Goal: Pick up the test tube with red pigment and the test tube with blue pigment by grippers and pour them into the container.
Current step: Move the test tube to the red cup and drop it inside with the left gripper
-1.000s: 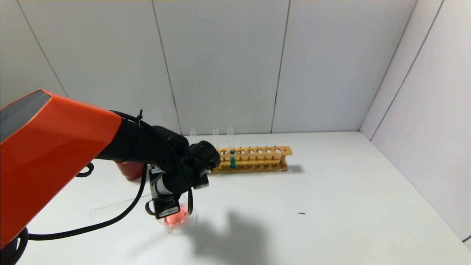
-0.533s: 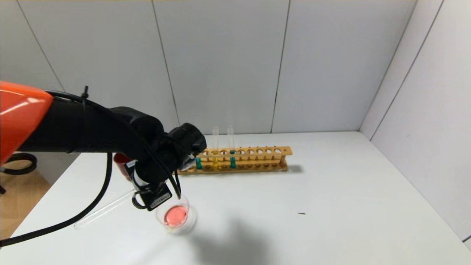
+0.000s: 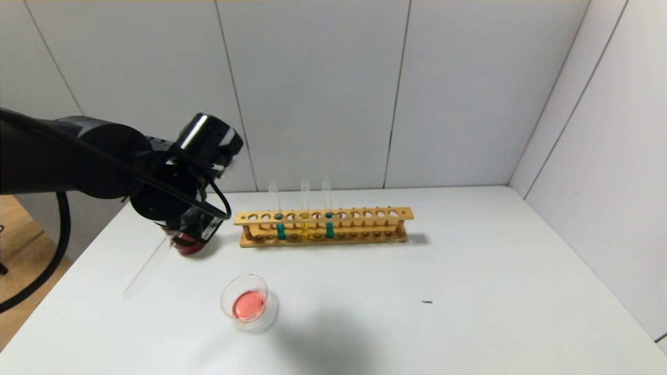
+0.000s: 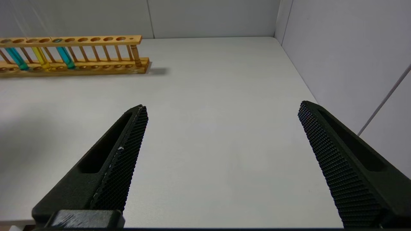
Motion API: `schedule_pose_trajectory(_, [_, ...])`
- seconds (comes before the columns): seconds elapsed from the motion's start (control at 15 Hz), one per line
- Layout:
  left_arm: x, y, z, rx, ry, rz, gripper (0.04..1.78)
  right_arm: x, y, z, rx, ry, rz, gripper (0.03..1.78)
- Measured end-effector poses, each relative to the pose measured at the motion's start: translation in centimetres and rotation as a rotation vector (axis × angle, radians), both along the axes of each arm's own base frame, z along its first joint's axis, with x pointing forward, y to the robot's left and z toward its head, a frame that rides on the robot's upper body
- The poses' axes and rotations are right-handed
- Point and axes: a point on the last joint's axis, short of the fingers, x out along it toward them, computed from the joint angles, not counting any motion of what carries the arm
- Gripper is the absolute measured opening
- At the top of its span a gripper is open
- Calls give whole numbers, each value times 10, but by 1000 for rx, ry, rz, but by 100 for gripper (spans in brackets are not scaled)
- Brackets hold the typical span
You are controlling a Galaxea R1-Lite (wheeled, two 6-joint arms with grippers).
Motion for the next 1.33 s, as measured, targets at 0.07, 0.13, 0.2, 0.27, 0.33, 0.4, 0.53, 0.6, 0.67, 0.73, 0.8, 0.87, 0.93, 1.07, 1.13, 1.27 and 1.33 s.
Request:
schedule_pose_trajectory(0.07, [4, 8, 3, -32, -24, 14, 32, 0, 0, 0, 0, 0, 0, 171])
schedule_pose_trajectory(0.13, [8, 14, 6, -66, -51, 20, 32, 0, 0, 0, 0, 0, 0, 171])
schedule_pose_trajectory(0.2, [12, 19, 10, -104, -87, 20, 32, 0, 0, 0, 0, 0, 0, 171])
schedule_pose_trajectory(0.27, [16, 25, 14, -137, -131, 20, 32, 0, 0, 0, 0, 0, 0, 171])
schedule_pose_trajectory(0.33, [21, 32, 19, -162, -185, 21, 32, 0, 0, 0, 0, 0, 1, 171])
schedule_pose_trajectory(0.4, [25, 38, 24, -180, -231, 19, 32, 0, 0, 0, 0, 0, 1, 171])
schedule_pose_trajectory(0.53, [32, 49, 30, -227, -307, 8, 32, 0, 0, 0, 0, 0, 1, 171])
schedule_pose_trajectory(0.6, [35, 55, 31, -242, -335, 10, 32, 0, 0, 0, 0, 0, 0, 171])
schedule_pose_trajectory(0.67, [39, 61, 30, -247, -356, 23, 32, 0, 0, 0, 0, 0, 0, 171])
schedule_pose_trajectory(0.73, [44, 68, 28, -248, -376, 42, 32, 0, 0, 0, 0, 0, 0, 171])
schedule_pose_trajectory(0.8, [49, 73, 27, -254, -401, 54, 32, 0, 0, 0, 0, 0, 0, 171])
schedule_pose_trajectory(0.87, [53, 78, 25, -261, -421, 60, 32, 0, 0, 0, 0, 0, 0, 171])
schedule_pose_trajectory(0.93, [57, 83, 23, -265, -431, 66, 32, 0, 0, 0, 0, 0, 0, 171])
schedule_pose_trajectory(1.07, [67, 92, 18, -275, -449, 74, 32, 0, 0, 0, 0, 0, 0, 171])
schedule_pose_trajectory(1.13, [71, 96, 16, -285, -462, 69, 32, 0, 0, 0, 0, 0, 0, 171])
schedule_pose_trajectory(1.27, [80, 103, 11, -313, -490, 55, 32, 0, 0, 0, 0, 0, 0, 171])
schedule_pose_trajectory(1.33, [85, 106, 7, -317, -504, 57, 32, 0, 0, 0, 0, 0, 0, 171])
